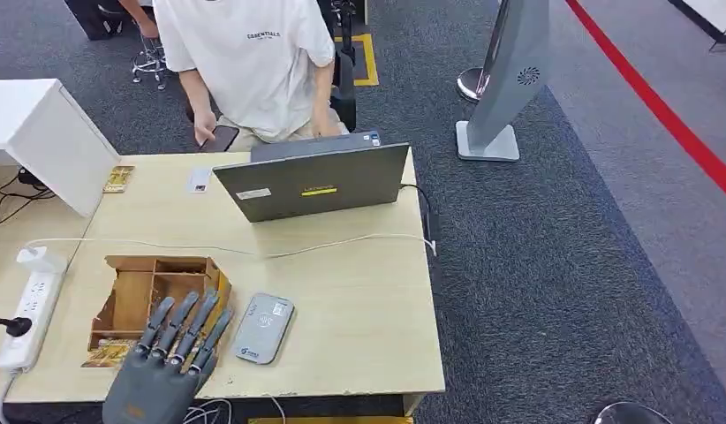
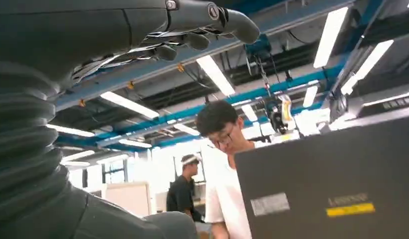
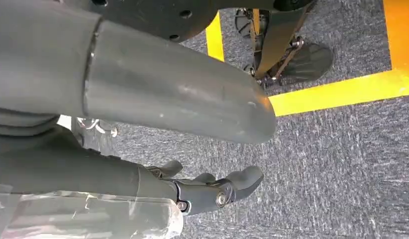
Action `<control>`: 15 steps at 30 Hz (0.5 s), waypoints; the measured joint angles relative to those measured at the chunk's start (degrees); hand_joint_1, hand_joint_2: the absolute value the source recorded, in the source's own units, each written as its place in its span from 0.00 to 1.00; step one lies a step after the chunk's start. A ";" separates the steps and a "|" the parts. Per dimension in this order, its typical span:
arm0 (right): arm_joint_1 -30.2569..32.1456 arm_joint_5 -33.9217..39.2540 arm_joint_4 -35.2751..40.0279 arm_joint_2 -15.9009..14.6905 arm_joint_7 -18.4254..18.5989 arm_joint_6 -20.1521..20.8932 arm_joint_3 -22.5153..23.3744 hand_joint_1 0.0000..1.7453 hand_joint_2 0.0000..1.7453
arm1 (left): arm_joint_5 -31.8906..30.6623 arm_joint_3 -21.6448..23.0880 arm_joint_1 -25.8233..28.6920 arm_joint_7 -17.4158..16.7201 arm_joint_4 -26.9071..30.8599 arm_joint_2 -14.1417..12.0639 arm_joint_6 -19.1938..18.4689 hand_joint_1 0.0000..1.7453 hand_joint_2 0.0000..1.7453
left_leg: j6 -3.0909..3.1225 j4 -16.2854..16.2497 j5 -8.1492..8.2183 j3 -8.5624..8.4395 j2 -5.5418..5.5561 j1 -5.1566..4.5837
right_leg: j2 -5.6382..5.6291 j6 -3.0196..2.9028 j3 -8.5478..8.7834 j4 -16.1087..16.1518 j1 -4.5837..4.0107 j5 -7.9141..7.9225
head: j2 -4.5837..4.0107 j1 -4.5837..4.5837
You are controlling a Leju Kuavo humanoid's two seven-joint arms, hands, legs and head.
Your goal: Pass the card to the sensor for recognition and then transmit it.
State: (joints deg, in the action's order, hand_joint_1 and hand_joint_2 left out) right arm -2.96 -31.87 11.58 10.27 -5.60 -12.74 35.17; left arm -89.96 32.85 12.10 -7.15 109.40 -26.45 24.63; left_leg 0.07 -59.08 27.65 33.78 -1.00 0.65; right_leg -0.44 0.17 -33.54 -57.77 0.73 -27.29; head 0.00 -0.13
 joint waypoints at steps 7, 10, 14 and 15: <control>-0.01 -0.39 0.00 0.00 -0.04 -0.52 0.96 0.00 0.00 | 0.37 6.25 1.82 -3.39 1.79 -3.52 -0.98 0.00 1.00 | 0.00 0.00 -0.01 -0.04 0.06 -0.01 | 0.09 0.00 0.09 -0.01 -0.01 0.00 | 0.00 0.00; -0.02 -0.48 0.00 0.00 -0.07 -0.55 1.07 0.00 0.00 | 0.65 7.23 1.83 -3.58 2.07 -4.11 -1.48 0.00 1.00 | 0.00 0.00 -0.01 -0.06 0.10 -0.01 | 0.12 0.00 0.12 -0.01 -0.01 0.00 | 0.00 0.00; -0.02 -1.01 0.00 0.00 -0.33 -0.46 1.49 0.00 0.00 | 4.59 9.41 2.33 -7.00 2.45 -6.37 -5.47 0.00 1.00 | 0.00 0.00 -0.01 -0.07 0.09 -0.01 | 0.12 0.00 0.13 -0.01 0.00 0.00 | 0.00 0.00; -0.02 -1.18 0.00 0.00 -0.31 -0.37 1.51 0.00 0.00 | 5.78 9.76 2.70 -8.25 2.45 -7.01 -6.68 0.00 1.00 | 0.00 0.00 0.00 -0.07 0.09 -0.01 | 0.12 0.00 0.12 -0.01 0.00 0.00 | 0.00 0.00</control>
State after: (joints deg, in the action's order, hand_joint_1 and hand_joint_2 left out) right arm -2.98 -33.05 11.58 10.27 -5.90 -13.12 36.67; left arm -84.18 42.62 14.80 -15.40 111.84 -33.46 17.95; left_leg 0.07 -59.08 27.64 33.71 -0.91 0.64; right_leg -0.32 0.17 -33.41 -57.78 0.73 -27.28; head 0.00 -0.13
